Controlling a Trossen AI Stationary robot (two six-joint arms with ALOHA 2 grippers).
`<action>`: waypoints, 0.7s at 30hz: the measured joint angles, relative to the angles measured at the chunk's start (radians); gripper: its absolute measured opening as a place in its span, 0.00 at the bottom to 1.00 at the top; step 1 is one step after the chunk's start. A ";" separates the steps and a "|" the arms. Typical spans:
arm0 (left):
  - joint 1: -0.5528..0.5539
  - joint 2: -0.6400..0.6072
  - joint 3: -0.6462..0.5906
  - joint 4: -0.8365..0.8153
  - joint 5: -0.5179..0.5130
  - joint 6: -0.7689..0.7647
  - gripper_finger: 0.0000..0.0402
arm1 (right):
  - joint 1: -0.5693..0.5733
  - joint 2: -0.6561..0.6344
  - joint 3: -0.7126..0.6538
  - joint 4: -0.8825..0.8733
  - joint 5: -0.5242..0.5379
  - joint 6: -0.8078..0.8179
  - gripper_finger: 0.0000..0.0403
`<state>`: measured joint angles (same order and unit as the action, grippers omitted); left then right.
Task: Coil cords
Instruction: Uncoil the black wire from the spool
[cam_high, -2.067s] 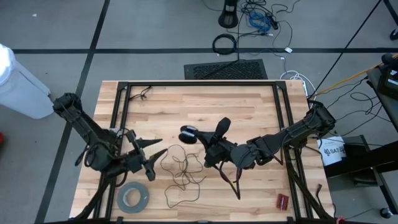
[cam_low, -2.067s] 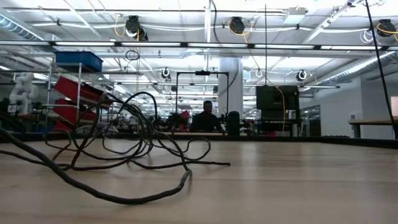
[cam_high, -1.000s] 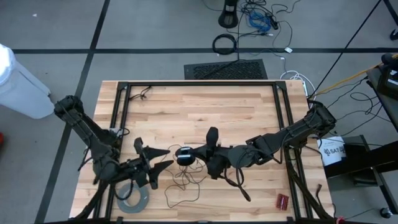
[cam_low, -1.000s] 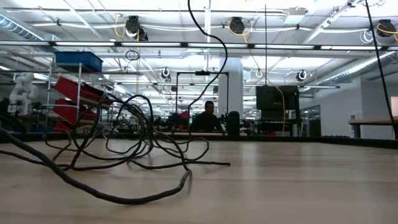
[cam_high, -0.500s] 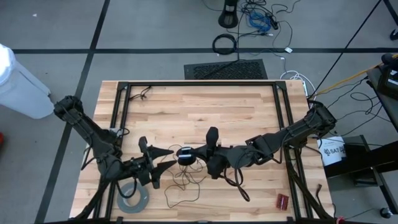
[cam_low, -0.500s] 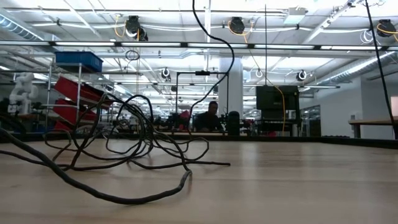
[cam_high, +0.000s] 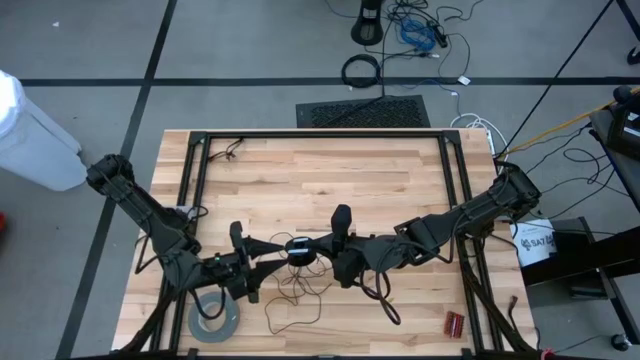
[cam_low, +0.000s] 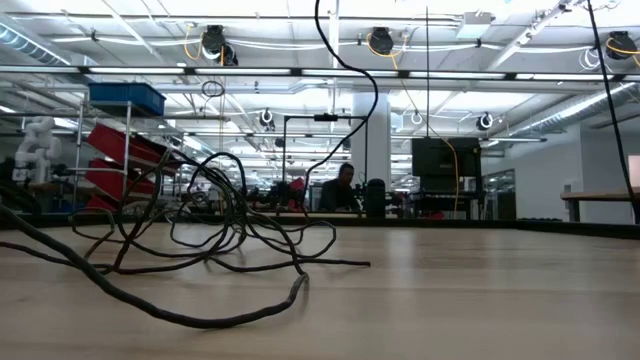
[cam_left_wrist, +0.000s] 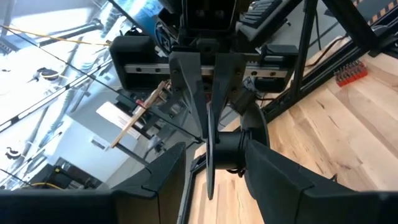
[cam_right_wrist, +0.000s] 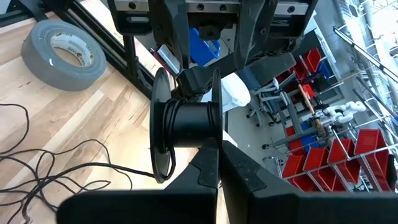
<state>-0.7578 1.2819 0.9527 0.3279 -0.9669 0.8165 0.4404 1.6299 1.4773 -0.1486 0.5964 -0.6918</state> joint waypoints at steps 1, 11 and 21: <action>0.000 0.000 0.000 0.000 -0.001 0.000 0.43 | 0.000 0.000 0.000 0.000 0.000 0.000 0.00; 0.006 0.001 0.000 -0.004 -0.003 -0.018 0.43 | 0.000 0.000 0.000 0.002 -0.002 0.000 0.00; 0.023 0.001 0.000 -0.047 -0.002 -0.038 0.37 | -0.002 0.000 -0.001 0.011 -0.075 0.000 0.00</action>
<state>-0.7343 1.2827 0.9527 0.2809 -0.9689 0.7790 0.4389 1.6301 1.4765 -0.1379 0.5213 -0.6917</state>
